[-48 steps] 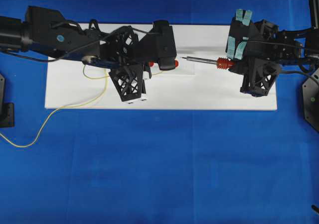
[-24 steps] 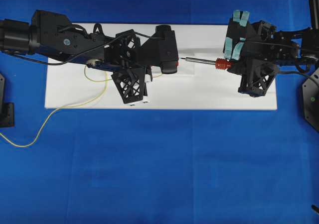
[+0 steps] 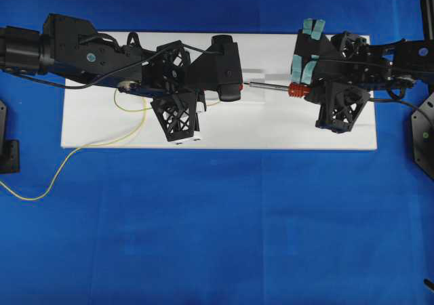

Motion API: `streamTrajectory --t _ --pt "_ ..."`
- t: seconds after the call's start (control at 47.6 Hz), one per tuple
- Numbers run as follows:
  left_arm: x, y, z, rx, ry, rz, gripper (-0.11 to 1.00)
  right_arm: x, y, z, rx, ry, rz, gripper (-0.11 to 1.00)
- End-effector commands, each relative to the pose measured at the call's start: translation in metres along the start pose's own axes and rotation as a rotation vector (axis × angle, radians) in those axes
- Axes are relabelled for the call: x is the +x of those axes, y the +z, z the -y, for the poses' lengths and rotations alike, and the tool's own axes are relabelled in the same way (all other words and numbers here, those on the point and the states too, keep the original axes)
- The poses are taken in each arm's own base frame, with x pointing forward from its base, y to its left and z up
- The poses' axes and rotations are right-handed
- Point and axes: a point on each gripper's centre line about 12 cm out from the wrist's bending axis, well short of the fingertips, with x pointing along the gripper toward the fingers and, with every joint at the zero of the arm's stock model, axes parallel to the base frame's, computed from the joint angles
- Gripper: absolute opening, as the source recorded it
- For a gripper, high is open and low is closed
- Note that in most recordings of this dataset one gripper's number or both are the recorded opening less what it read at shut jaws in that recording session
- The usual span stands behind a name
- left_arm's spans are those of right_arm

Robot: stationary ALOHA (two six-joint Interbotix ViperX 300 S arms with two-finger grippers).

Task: Touch the tip of the soldering iron to the tip of the solder at the mark.

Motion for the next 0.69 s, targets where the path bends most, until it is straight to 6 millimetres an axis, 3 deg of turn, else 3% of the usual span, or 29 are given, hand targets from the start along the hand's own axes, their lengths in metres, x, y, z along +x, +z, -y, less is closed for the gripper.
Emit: streamTrajectory --t 0.0,0.673 --pt "-0.0085 0.0103 0.0010 0.004 -0.002 0.035 0.02 -0.0037 0.0108 -0.0026 -0.005 0.006 0.032 0.06" --pt "-0.0084 0.0127 -0.0002 0.008 0.000 0.040 0.02 0.0004 0.0109 -0.0046 -0.010 0.008 0.019 0.06"
